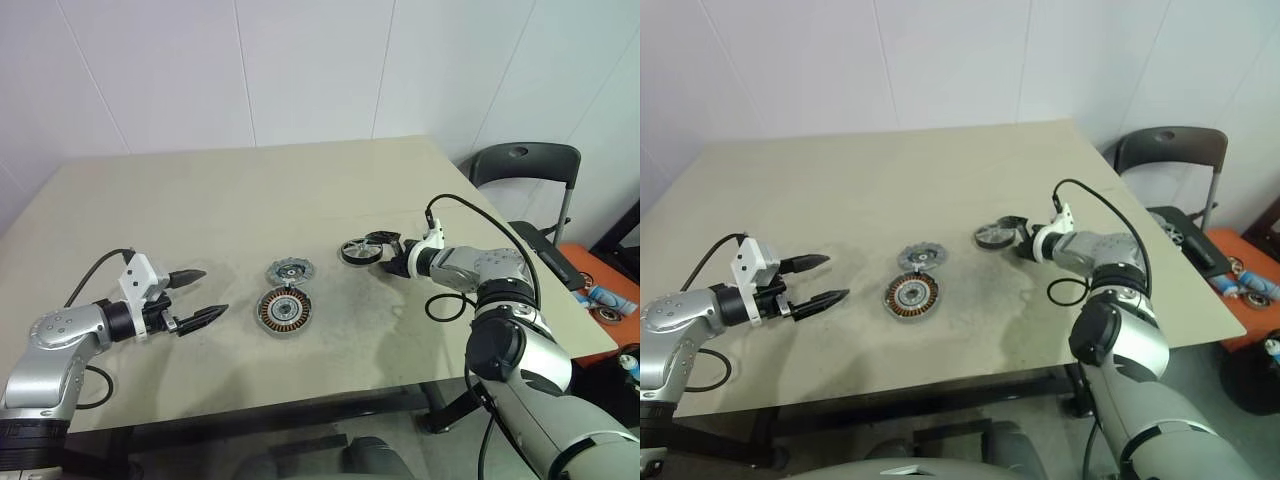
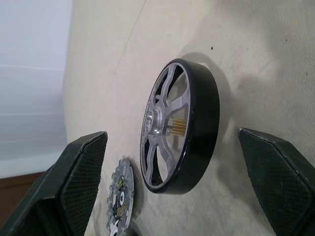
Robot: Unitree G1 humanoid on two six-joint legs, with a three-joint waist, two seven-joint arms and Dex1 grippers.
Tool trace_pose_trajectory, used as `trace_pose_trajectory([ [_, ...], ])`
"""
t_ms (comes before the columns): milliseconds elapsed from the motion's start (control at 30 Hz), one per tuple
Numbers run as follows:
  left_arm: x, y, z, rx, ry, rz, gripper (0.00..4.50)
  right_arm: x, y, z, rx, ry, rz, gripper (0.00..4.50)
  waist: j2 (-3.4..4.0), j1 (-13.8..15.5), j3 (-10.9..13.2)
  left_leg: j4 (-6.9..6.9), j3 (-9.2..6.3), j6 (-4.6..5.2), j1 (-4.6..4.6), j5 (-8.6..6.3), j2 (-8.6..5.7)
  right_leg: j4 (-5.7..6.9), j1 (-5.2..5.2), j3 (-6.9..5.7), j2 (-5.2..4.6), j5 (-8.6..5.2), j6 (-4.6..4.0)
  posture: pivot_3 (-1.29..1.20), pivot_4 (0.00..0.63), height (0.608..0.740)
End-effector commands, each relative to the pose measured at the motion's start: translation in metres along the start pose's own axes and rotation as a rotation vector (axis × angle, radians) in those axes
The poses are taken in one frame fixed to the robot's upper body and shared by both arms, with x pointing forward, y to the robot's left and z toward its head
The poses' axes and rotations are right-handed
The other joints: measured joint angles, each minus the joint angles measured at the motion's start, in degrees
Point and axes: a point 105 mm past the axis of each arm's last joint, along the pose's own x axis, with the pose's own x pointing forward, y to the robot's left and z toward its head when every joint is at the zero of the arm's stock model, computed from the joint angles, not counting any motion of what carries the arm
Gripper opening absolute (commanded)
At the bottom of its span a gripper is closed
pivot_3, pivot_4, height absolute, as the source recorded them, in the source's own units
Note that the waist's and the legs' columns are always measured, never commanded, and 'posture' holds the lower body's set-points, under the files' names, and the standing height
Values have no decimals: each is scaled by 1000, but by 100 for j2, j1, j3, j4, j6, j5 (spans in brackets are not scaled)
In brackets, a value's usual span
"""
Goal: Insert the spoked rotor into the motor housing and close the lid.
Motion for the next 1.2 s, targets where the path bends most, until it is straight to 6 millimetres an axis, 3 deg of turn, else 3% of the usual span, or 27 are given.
trace_pose_trajectory([
  [33,-4,5,11,48,-25,14,4500,1,10,3,-8,-15,17,3885,0,0,0,0,0,0,0,0,0,0,0,0,4,0,0,0,0,740],
  [367,-3,5,13,50,-24,16,4500,3,7,-2,-7,1,3,519,2,3,1,-7,-2,5,-12,-3,4,-18,-5,0,0,0,0,0,0,740],
  [400,-3,5,12,50,-24,17,4500,2,8,-2,-7,2,6,392,2,3,1,-7,-2,5,-11,-3,4,-19,-5,-1,-1,0,0,0,0,740],
  [667,-5,5,12,51,-21,20,4500,-9,30,-5,-48,62,86,394,5,5,3,-8,-2,5,-12,-3,4,-19,-5,-1,-2,0,0,0,0,740],
  [900,-7,6,12,43,-20,22,4500,-25,60,-29,-174,180,190,394,6,10,4,-10,-4,6,-14,-4,6,-20,-8,-2,-4,0,0,0,0,740],
  [1033,-11,1,17,6,-41,-29,4500,-31,76,-59,-291,269,265,394,7,11,4,-10,-5,6,-15,-4,6,-20,-9,-4,-5,0,0,0,0,740],
  [1200,-11,2,23,20,-44,-16,4500,-23,83,-91,-289,339,321,394,7,5,4,-10,-5,6,-13,-4,6,-18,-9,-4,-6,0,0,0,0,740],
])
